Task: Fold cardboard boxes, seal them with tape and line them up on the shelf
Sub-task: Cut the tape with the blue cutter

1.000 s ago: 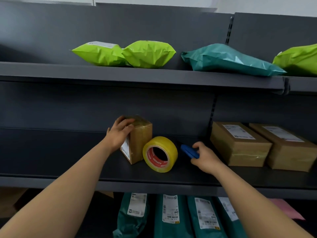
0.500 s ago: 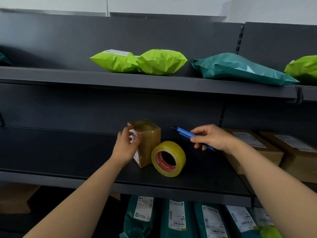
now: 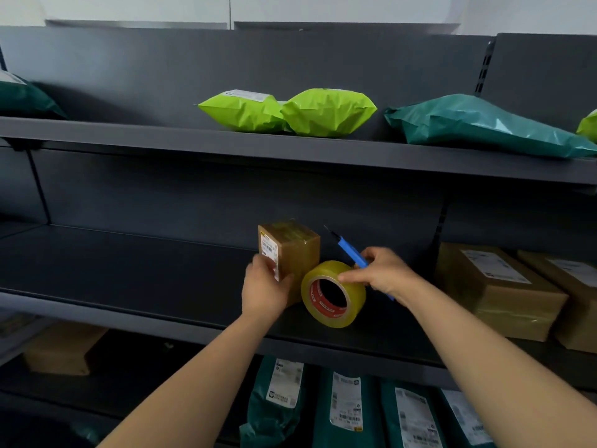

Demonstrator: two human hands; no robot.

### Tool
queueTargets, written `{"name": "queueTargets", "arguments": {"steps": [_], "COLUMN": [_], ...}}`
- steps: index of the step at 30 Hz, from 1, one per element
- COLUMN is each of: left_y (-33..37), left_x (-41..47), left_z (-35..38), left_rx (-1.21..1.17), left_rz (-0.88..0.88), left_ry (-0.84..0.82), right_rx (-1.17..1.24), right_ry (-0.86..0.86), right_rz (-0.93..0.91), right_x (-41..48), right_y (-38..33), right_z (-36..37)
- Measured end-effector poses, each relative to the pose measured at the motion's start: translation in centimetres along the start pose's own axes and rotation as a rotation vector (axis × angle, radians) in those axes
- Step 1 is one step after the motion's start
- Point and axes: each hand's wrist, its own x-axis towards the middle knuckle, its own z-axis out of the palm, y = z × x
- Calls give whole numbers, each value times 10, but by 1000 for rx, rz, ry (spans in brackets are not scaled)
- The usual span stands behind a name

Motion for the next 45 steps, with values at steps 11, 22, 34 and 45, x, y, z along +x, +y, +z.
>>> {"name": "queueTargets", "arguments": {"steps": [11,22,34,45], "left_y": [7,10,30,37], "left_x": [44,34,0,11], "left_z": [-11,-4,13,19], "left_rx": [590,487,-417,-613], "left_rz": [359,291,-231,-414], "left_ry": [-132,-64,-116,-330], "right_rx": [34,141,240,-177], "right_ry": [-27,-88,-69,54], "right_rz": [13,4,35,-155], "right_x": [-15,-36,-38,-15], "right_y": [10,19,19,-8], "right_z": [9,12,19,-26]}}
